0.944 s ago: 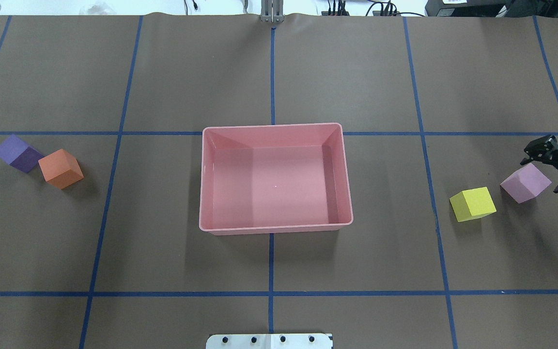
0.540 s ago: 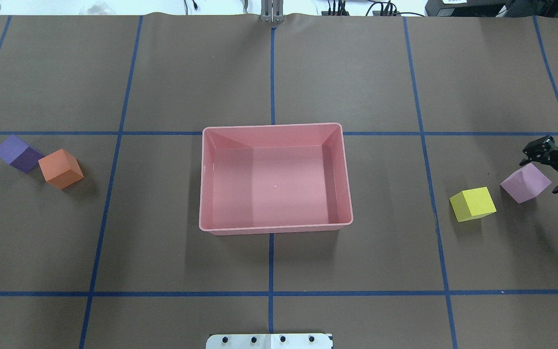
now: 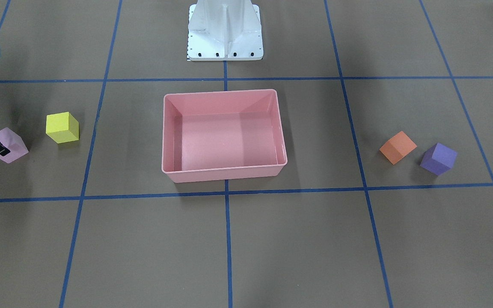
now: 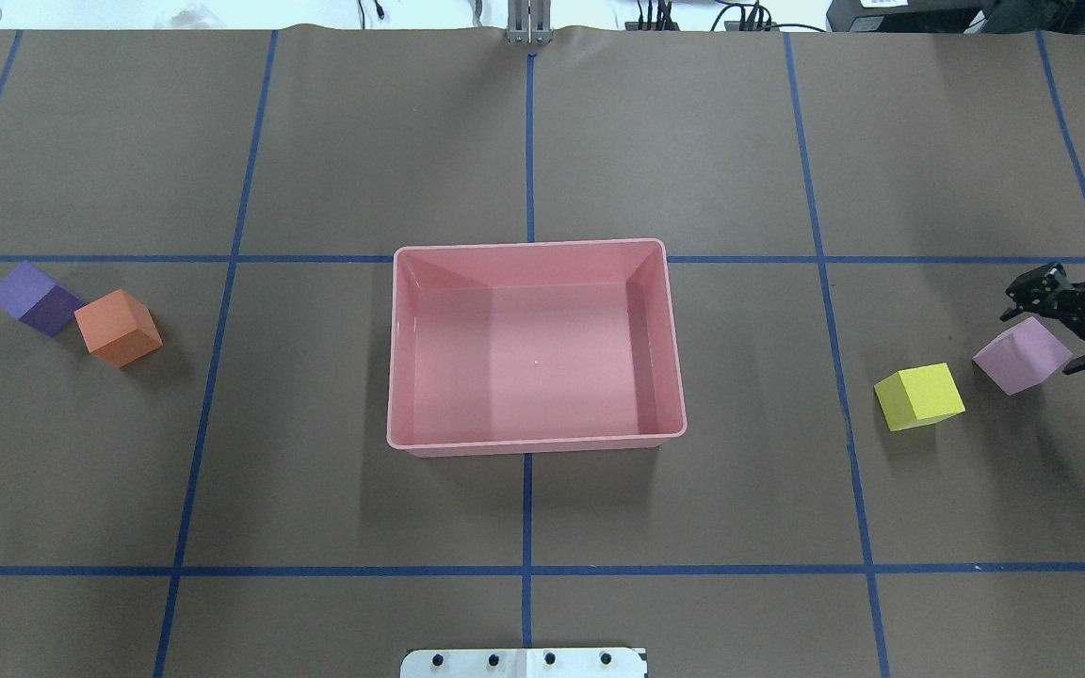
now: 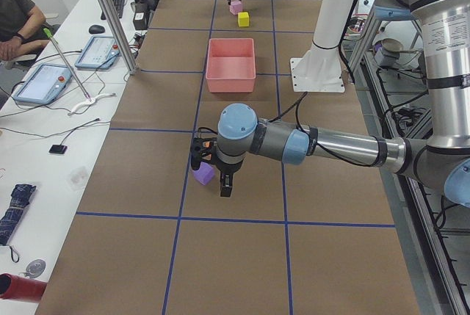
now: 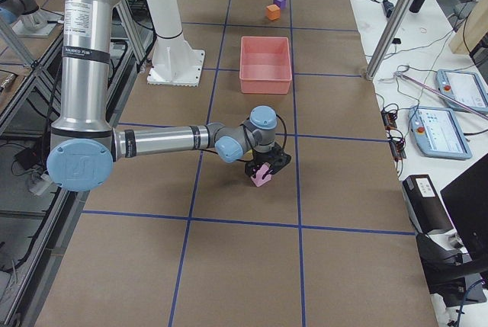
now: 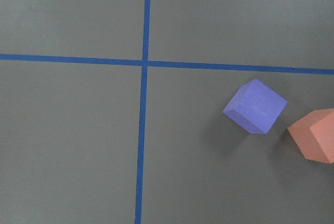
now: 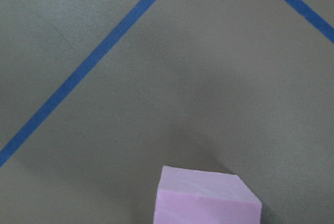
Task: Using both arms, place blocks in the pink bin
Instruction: 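Lower the right gripper onto the light-pink cube and close on it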
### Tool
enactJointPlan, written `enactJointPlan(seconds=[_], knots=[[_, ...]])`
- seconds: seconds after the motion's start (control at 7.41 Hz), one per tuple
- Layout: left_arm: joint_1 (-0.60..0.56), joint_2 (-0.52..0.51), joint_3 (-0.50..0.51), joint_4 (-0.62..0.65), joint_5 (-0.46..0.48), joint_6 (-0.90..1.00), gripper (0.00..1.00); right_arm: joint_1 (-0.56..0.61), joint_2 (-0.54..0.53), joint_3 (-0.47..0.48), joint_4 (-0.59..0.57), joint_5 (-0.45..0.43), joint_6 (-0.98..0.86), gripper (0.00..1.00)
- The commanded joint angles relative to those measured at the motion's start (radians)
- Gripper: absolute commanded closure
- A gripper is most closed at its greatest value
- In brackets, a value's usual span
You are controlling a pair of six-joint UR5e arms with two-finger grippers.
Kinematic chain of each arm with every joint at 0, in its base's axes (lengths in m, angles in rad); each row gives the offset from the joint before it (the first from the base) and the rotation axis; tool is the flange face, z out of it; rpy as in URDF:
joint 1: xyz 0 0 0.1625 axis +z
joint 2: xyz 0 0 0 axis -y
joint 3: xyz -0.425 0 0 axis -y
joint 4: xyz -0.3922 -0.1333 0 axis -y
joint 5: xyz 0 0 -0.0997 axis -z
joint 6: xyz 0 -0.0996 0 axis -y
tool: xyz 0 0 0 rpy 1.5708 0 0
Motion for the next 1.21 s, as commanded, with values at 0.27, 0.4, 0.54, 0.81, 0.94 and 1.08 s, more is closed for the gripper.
enactJointPlan(seconds=[0.27, 0.4, 0.54, 0.81, 0.94, 1.08], knots=[[0.0, 0.0, -0.002, 0.001, 0.001, 0.001, 0.0, -0.022, -0.008, -0.004, -0.001, -0.003, 0.002, 0.04], [0.0, 0.0, -0.002, 0.0, 0.001, 0.001, 0.0, -0.027, -0.008, -0.007, 0.001, -0.004, 0.002, 0.05], [0.0, 0.0, -0.002, 0.0, 0.003, 0.001, 0.0, -0.03, -0.008, -0.01, -0.001, -0.004, -0.001, 0.08], [0.0, 0.002, -0.002, 0.0, 0.003, 0.001, 0.0, -0.031, -0.008, -0.01, 0.001, -0.004, 0.002, 0.61], [0.0, 0.002, -0.002, 0.001, 0.001, 0.001, 0.0, -0.031, -0.008, -0.008, 0.001, -0.004, -0.001, 1.0], [0.0, 0.002, -0.002, 0.001, 0.001, 0.001, 0.0, -0.03, 0.001, 0.039, -0.005, -0.001, 0.001, 1.0]])
